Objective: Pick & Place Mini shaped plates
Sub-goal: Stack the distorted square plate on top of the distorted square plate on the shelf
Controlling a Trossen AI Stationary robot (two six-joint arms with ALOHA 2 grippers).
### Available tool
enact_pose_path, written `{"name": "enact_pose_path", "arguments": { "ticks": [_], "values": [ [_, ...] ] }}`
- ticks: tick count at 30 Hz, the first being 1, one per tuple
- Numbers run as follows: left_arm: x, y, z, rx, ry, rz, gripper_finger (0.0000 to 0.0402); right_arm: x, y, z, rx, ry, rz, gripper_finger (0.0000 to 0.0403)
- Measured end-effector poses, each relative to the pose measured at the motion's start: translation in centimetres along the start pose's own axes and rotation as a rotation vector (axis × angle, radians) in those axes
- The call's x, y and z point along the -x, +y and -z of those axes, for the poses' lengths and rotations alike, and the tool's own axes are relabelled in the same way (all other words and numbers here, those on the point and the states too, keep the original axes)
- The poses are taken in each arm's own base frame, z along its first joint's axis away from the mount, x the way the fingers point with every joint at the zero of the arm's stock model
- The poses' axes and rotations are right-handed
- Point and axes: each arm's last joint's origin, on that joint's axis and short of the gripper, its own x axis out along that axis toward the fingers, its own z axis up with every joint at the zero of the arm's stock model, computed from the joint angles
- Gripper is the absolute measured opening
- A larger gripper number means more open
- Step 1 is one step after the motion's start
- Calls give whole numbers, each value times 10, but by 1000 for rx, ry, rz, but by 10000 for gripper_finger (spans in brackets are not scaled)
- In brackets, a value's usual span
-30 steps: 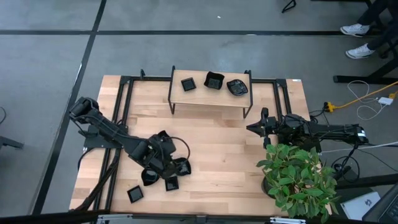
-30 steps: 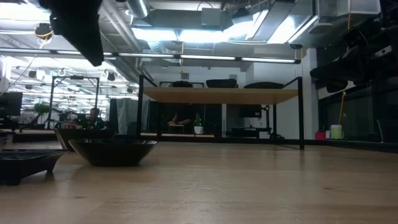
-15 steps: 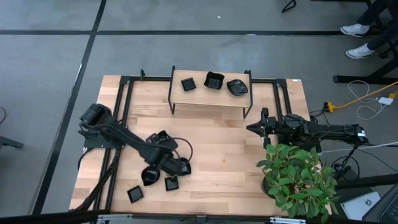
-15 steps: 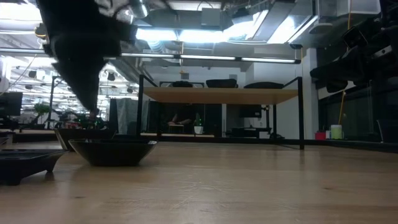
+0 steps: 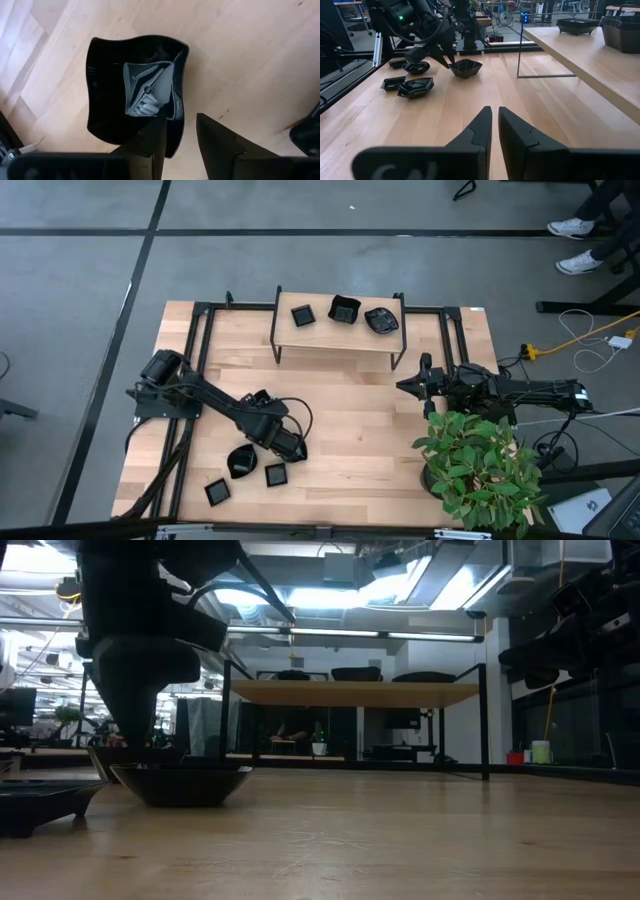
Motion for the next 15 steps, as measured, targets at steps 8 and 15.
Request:
{"name": "enact_pose_path", "arguments": {
  "ticks": [8,15],
  "values": [
    [-10,-1,-7,28,28,-24,110,0,0,0,0,0,0,34],
    [-18,0,-13,37,-19,-72,106,0,0,0,0,0,0,34]
  ]
}}
